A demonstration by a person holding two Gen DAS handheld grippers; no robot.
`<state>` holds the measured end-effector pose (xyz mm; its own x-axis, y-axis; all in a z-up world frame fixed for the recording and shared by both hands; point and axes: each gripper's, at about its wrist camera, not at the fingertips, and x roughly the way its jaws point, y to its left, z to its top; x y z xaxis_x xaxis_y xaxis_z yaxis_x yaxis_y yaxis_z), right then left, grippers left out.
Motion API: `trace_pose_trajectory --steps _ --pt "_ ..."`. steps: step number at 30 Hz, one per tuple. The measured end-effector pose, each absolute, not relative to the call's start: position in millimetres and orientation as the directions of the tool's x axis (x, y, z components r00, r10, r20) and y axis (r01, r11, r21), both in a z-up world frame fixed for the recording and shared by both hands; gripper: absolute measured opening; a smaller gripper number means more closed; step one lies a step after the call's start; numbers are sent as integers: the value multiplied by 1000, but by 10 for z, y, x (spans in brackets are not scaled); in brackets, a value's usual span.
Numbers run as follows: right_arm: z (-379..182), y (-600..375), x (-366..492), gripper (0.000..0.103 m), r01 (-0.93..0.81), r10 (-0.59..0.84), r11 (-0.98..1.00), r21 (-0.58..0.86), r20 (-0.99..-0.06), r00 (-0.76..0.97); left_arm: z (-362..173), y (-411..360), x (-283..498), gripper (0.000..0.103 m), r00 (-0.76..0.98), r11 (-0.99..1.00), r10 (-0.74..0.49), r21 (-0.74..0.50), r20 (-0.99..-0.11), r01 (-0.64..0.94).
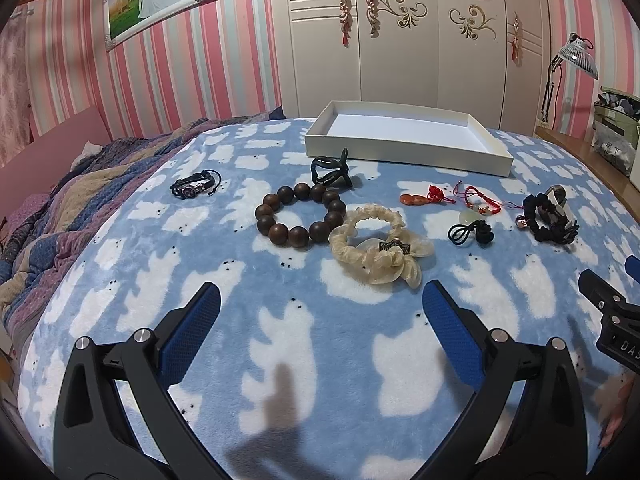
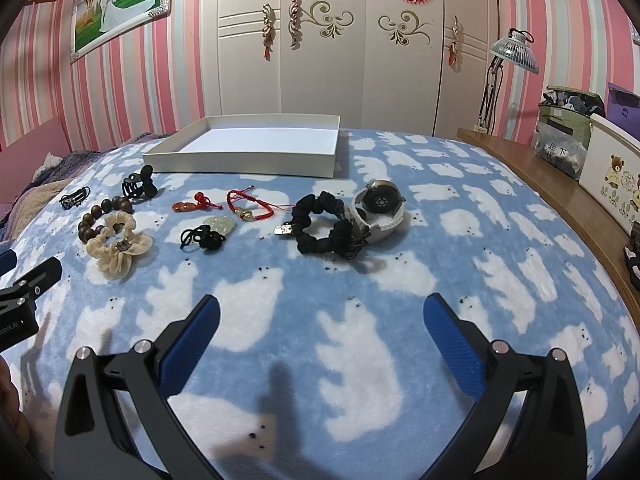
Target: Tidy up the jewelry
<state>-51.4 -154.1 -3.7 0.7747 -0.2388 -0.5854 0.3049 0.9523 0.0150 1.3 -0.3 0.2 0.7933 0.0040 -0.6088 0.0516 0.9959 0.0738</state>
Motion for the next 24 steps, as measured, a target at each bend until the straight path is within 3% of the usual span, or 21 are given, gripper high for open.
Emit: trace_pose_trajectory --steps 24 --pt "-85 -1550 -471 101 306 -233 952 22 -599 766 -32 11 35 100 786 996 2 73 -618 55"
